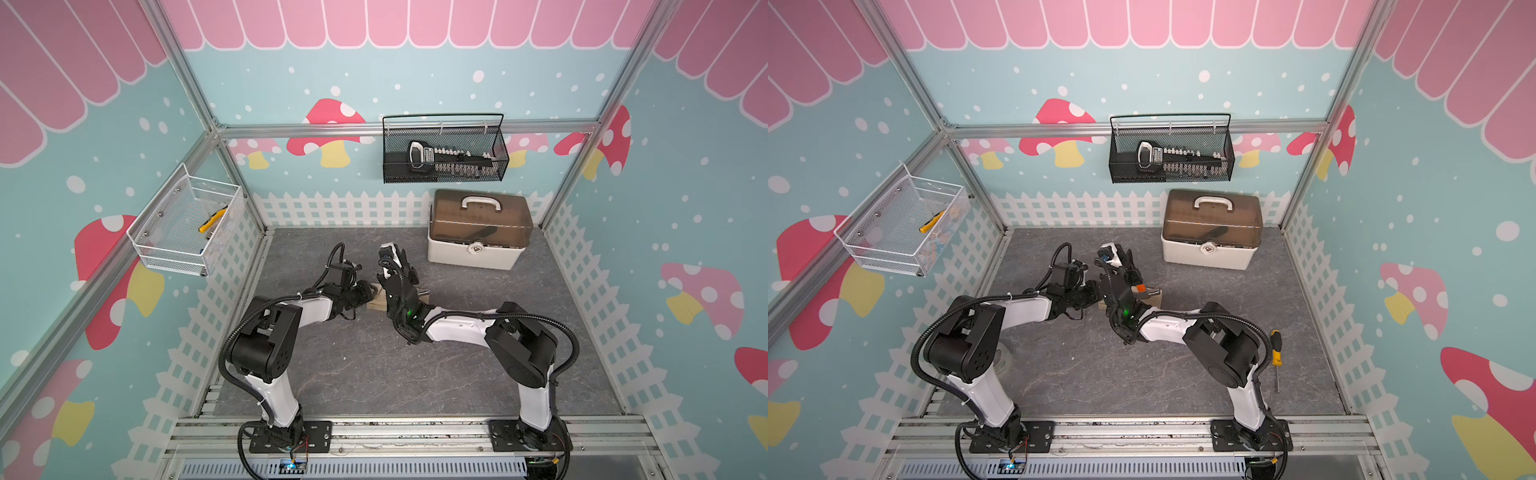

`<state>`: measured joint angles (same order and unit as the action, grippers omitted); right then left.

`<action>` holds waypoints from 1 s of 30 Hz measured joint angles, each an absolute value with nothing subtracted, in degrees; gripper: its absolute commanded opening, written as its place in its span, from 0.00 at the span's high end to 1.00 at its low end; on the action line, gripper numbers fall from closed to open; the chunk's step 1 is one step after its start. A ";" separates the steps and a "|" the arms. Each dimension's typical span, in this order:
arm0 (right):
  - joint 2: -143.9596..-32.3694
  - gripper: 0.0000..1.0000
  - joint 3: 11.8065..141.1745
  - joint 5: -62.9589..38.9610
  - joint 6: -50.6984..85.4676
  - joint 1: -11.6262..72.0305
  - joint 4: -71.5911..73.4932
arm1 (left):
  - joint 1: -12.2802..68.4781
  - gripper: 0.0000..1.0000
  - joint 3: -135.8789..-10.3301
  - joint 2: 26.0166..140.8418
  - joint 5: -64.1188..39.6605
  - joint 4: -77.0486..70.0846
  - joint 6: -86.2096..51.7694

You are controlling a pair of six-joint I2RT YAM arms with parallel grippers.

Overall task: Use a claw hammer to pull out a nail
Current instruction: Remove the nail from the mounting plate.

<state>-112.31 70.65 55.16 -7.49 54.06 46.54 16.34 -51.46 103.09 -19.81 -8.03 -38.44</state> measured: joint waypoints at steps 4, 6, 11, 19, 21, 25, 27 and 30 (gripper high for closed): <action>-114.32 1.00 73.47 56.51 -8.25 54.06 46.59 | 16.34 0.60 -51.64 103.24 -20.05 -8.05 -38.46; -115.02 1.00 74.39 56.88 -8.43 54.08 46.59 | 16.34 0.60 -51.64 103.24 -20.21 -8.03 -38.46; -116.75 1.00 76.40 57.82 -9.21 54.11 46.44 | 16.25 0.61 -51.64 103.24 -20.45 -8.08 -38.81; -117.14 1.00 76.64 57.89 -8.73 54.15 45.76 | 16.23 0.61 -51.24 103.28 -20.67 -9.13 -39.90; -117.14 1.00 76.64 57.89 -8.19 54.15 45.41 | 16.23 0.61 -51.00 103.28 -20.67 -9.61 -40.14; -117.14 1.00 76.62 58.15 -6.85 54.15 44.82 | 16.23 0.62 -50.61 103.28 -20.67 -10.28 -40.36; -117.12 1.00 76.58 58.30 -6.52 54.15 44.77 | 16.23 0.62 -50.13 103.28 -20.67 -11.03 -40.38; -117.03 1.00 76.40 58.50 -6.22 54.13 44.95 | 16.23 0.62 -49.52 103.28 -20.67 -11.92 -40.53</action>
<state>-117.03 76.40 58.50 -6.22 54.13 44.95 16.23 -49.52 103.28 -20.67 -11.92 -40.53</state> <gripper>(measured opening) 0.216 0.385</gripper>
